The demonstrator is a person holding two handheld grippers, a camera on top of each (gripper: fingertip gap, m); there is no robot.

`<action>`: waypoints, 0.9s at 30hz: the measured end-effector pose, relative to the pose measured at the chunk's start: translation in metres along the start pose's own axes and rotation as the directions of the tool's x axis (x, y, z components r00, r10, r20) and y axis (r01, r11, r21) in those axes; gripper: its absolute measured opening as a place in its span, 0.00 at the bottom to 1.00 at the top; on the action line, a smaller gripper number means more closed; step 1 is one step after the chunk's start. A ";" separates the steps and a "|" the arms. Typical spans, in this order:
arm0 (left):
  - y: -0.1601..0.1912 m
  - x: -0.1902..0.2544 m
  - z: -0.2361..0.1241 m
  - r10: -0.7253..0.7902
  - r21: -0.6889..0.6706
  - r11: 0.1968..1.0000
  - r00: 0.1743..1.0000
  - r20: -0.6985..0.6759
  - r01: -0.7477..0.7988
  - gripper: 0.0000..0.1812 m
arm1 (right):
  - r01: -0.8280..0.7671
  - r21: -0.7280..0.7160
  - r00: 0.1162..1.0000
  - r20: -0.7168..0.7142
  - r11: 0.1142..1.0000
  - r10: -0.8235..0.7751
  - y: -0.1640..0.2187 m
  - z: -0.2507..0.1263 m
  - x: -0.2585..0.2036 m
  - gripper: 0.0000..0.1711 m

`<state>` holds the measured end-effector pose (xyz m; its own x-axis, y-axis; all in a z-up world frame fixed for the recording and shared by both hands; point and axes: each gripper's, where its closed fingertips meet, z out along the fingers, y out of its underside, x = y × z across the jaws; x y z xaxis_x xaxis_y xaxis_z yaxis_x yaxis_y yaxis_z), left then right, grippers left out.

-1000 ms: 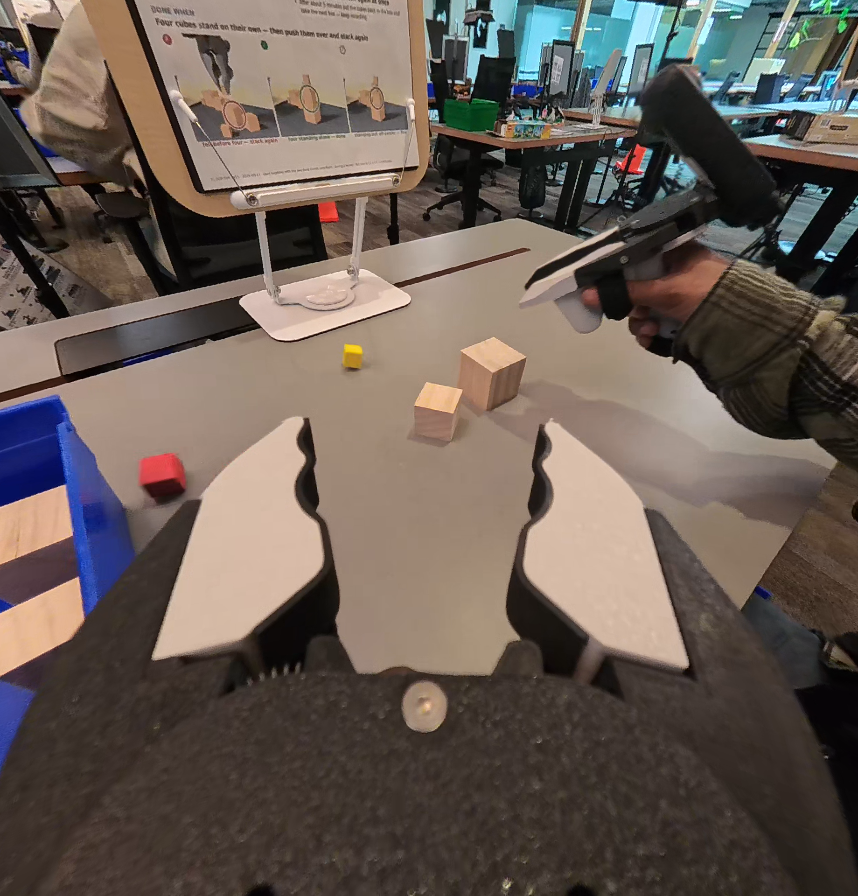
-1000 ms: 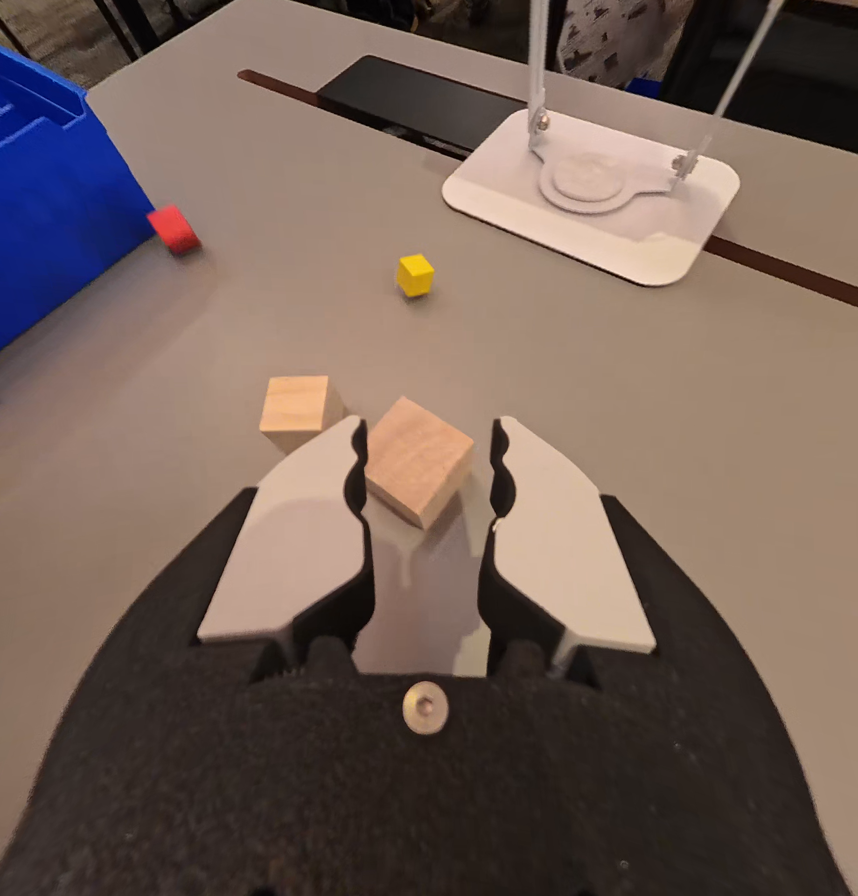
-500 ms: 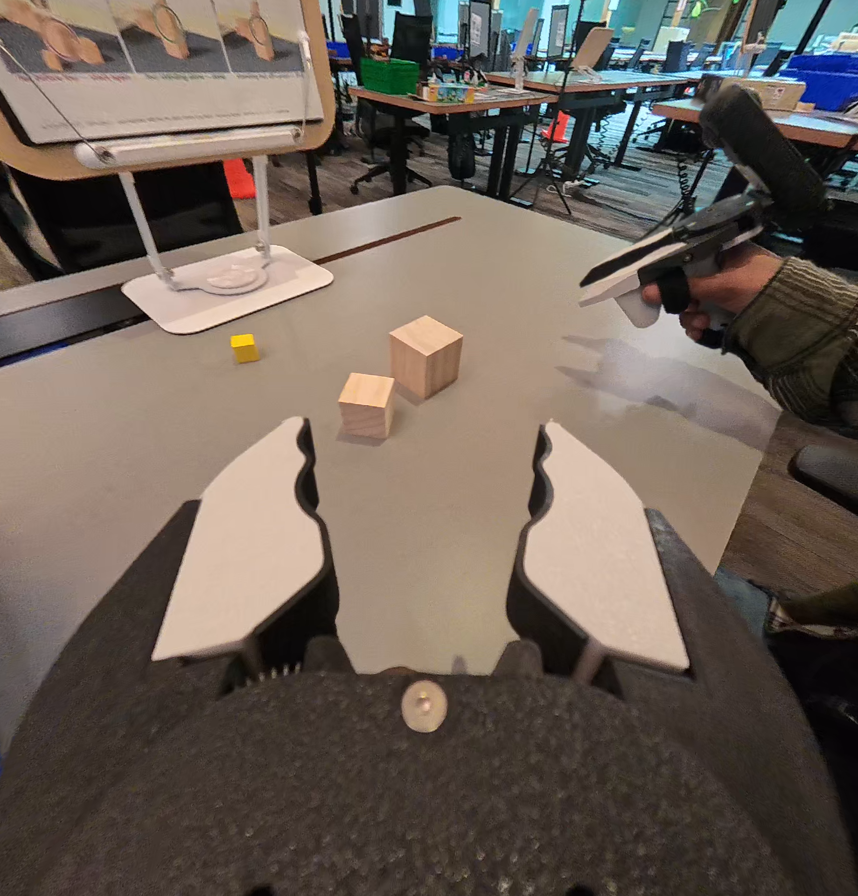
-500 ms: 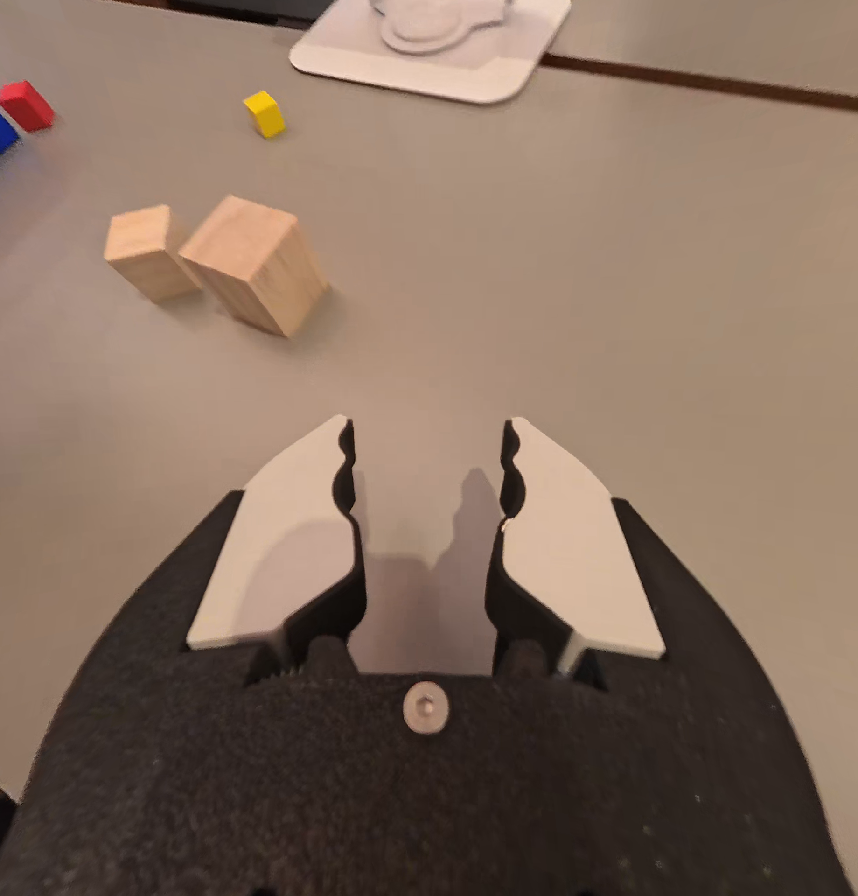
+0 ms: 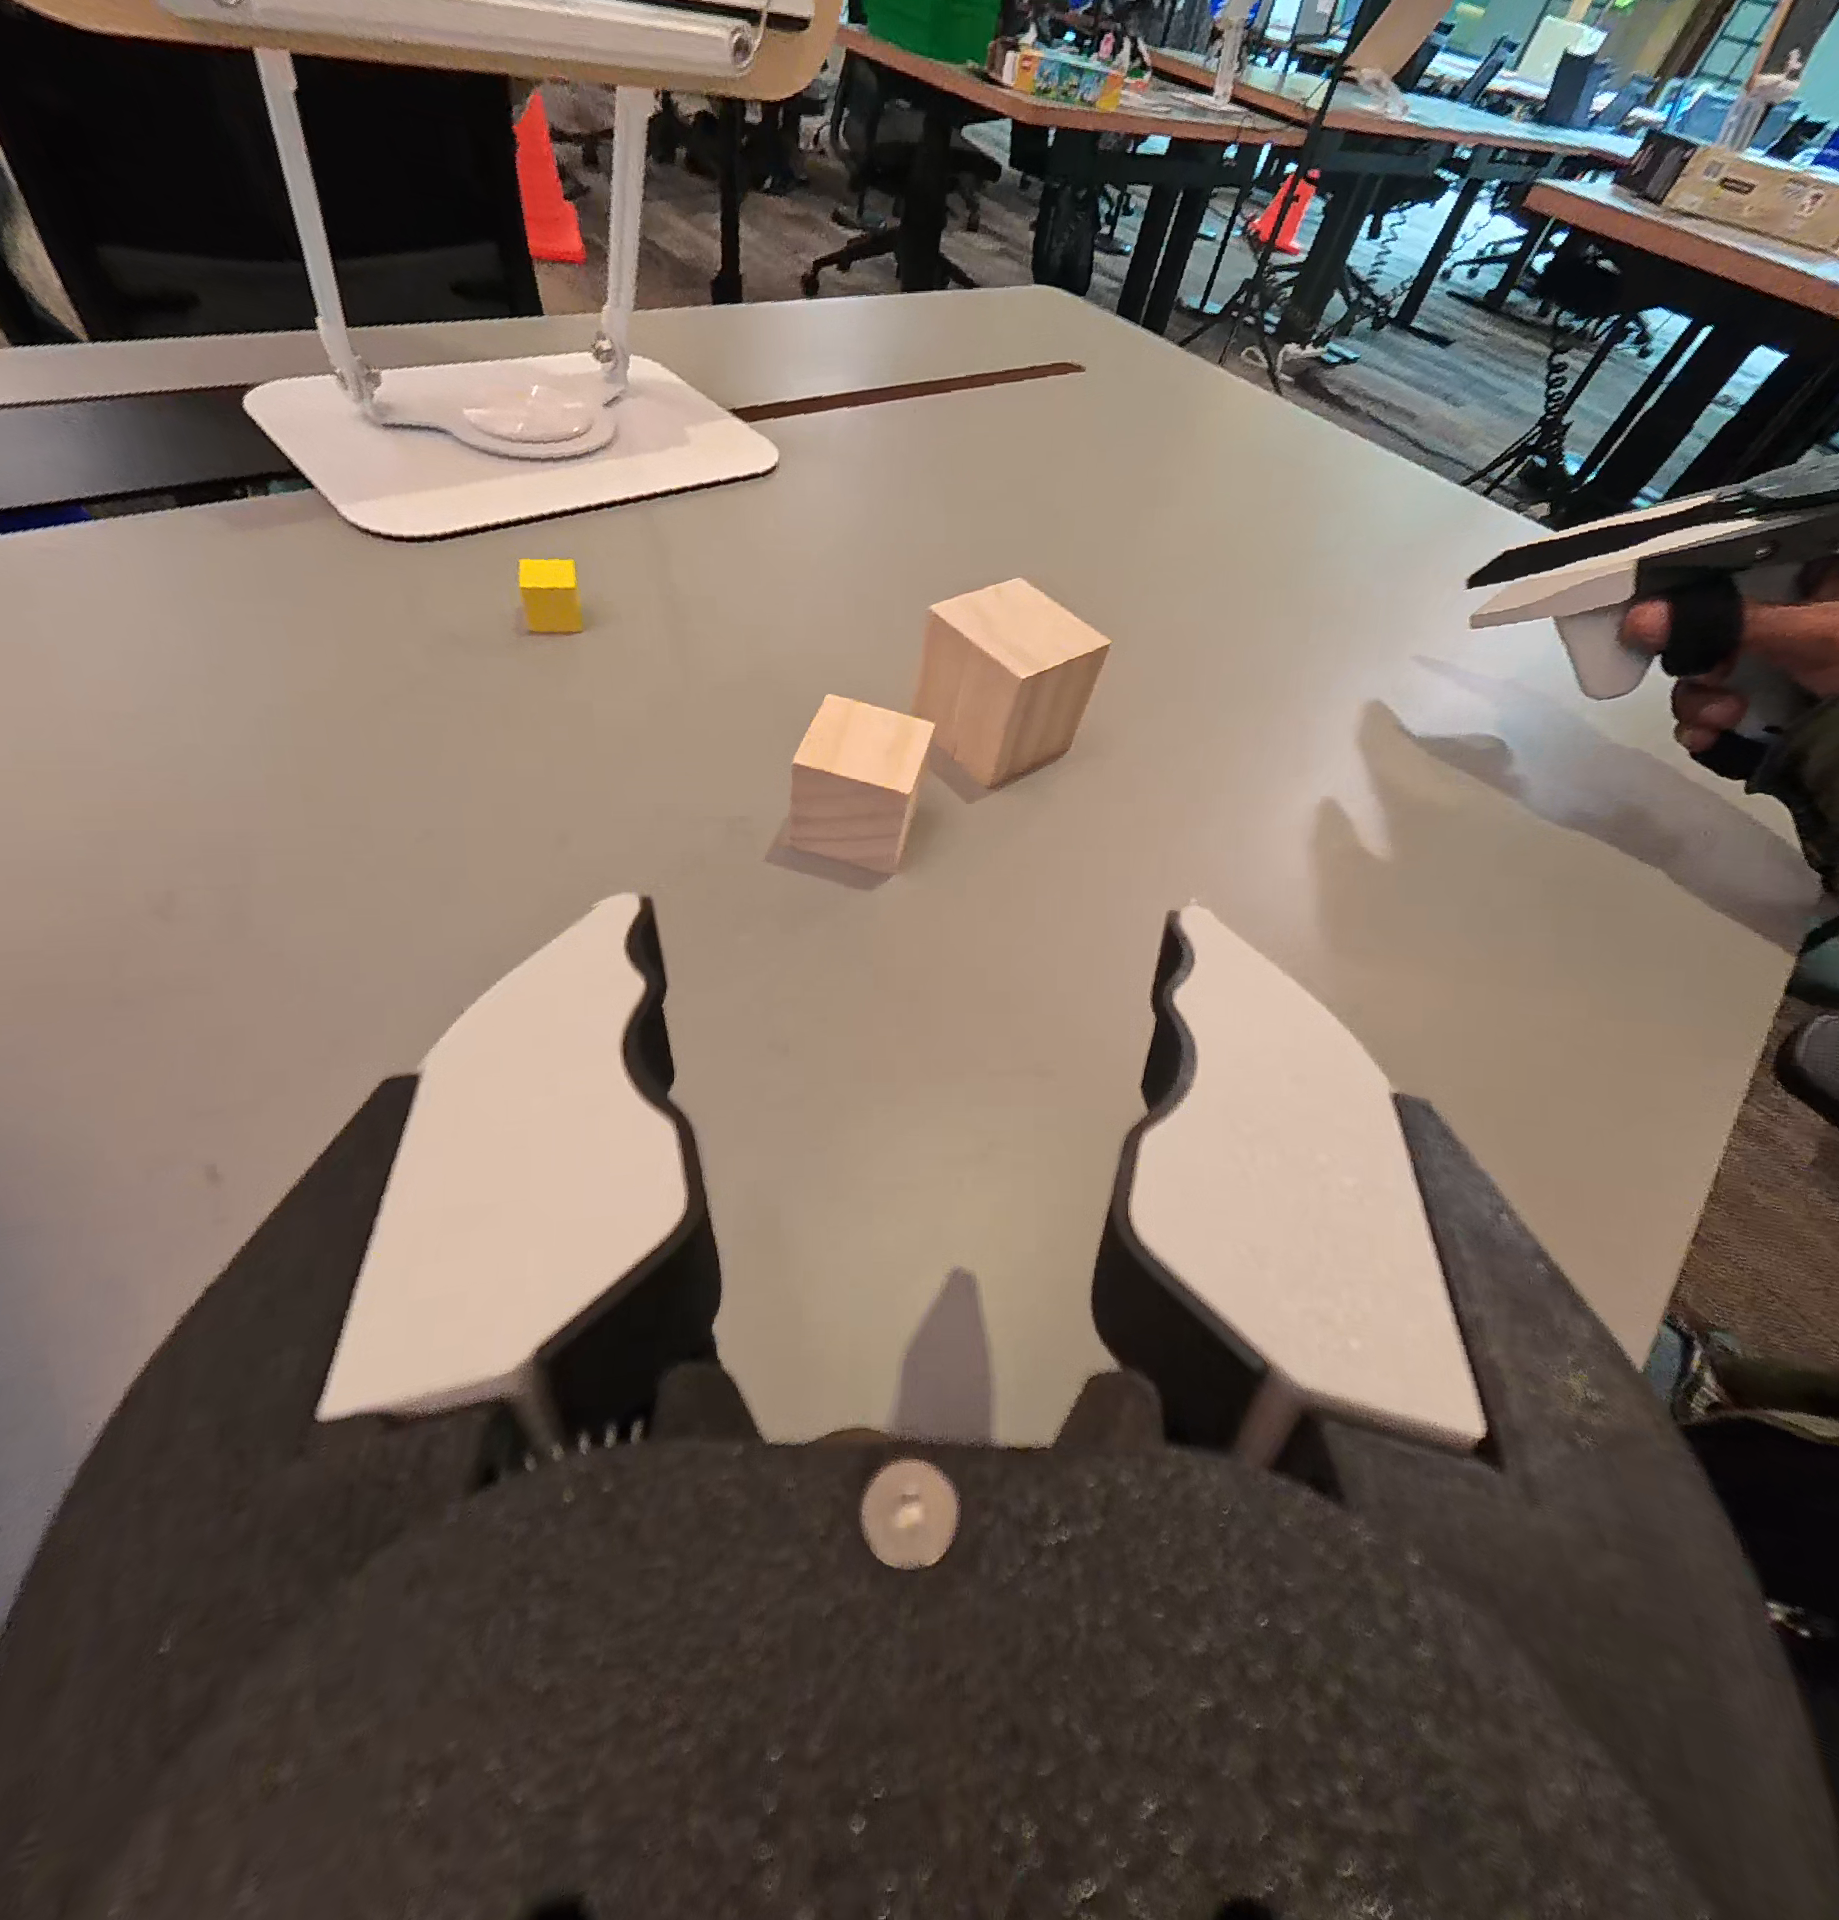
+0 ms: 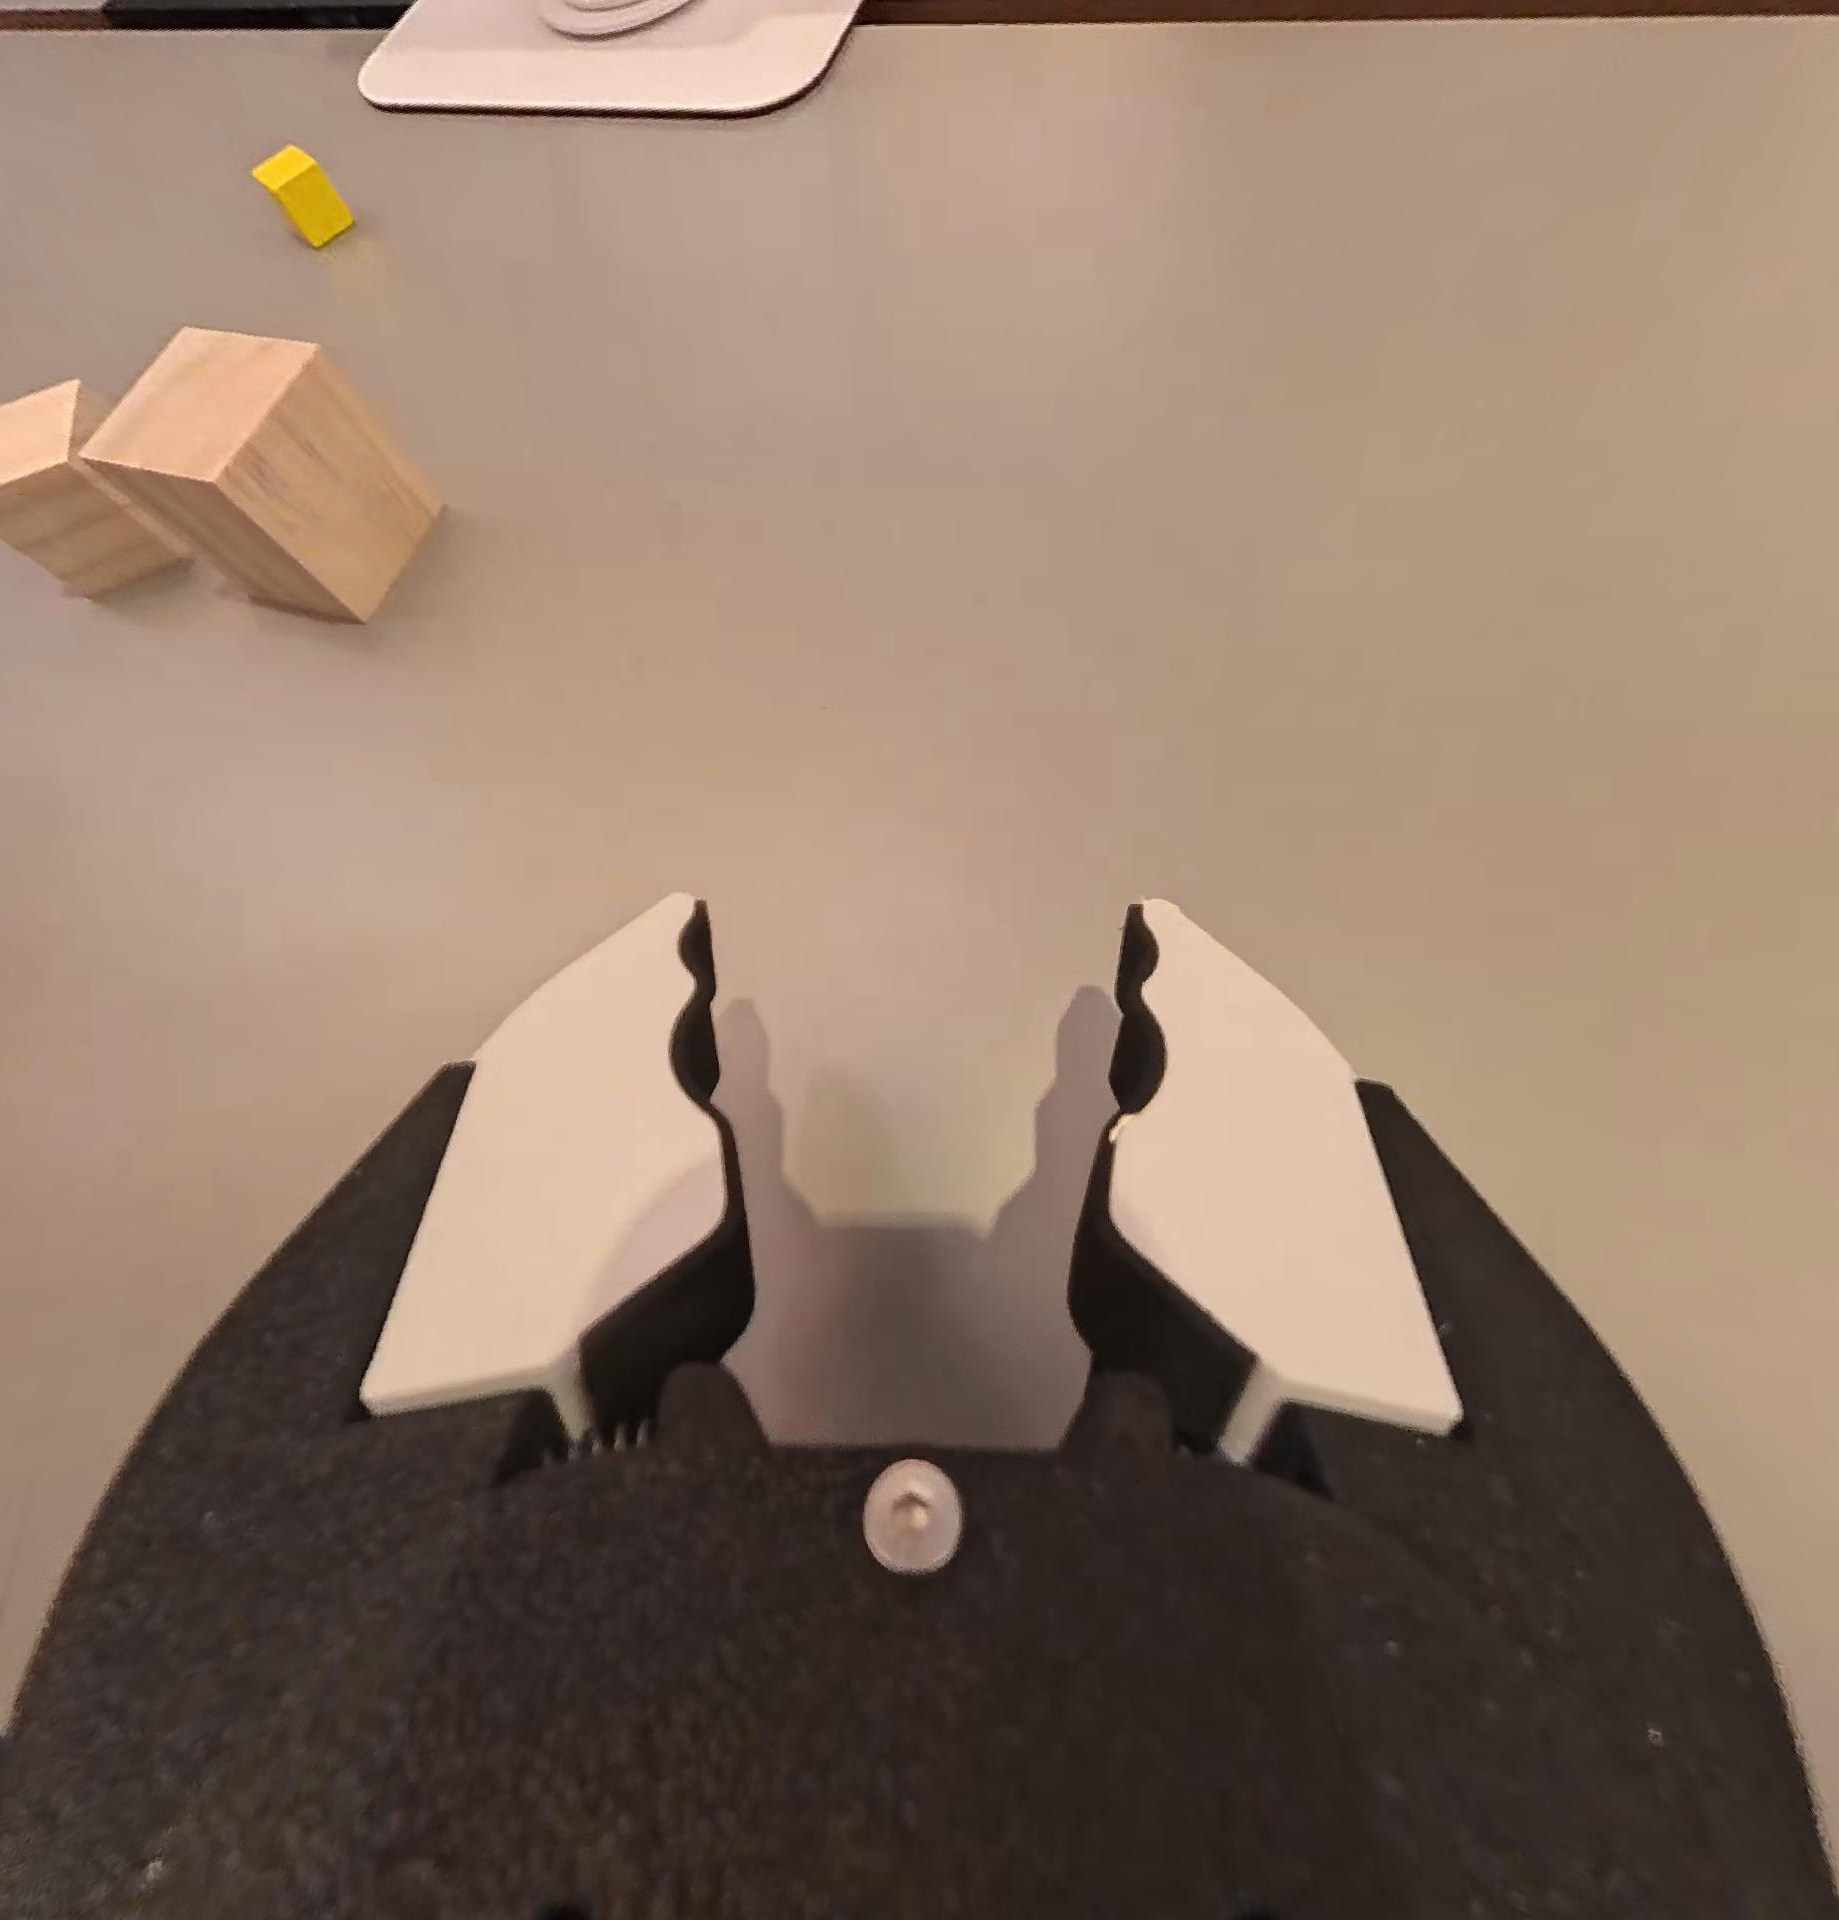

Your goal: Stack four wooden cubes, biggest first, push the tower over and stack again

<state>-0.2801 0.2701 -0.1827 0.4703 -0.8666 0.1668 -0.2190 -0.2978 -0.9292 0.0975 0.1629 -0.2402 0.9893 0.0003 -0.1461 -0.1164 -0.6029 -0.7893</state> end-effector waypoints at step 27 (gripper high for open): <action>-0.020 -0.023 0.047 0.039 -0.089 0.995 0.999 0.004 -0.038 0.52 | 0.088 0.164 0.996 0.008 0.983 -0.090 -0.047 0.002 0.000 0.50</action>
<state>-0.2466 0.3150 -0.1838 0.4648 -0.8759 0.1294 -0.3119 -0.2987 -0.9019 0.1033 0.1932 -0.2041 0.9950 0.0610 -0.0788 -0.0418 -0.4618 -0.8860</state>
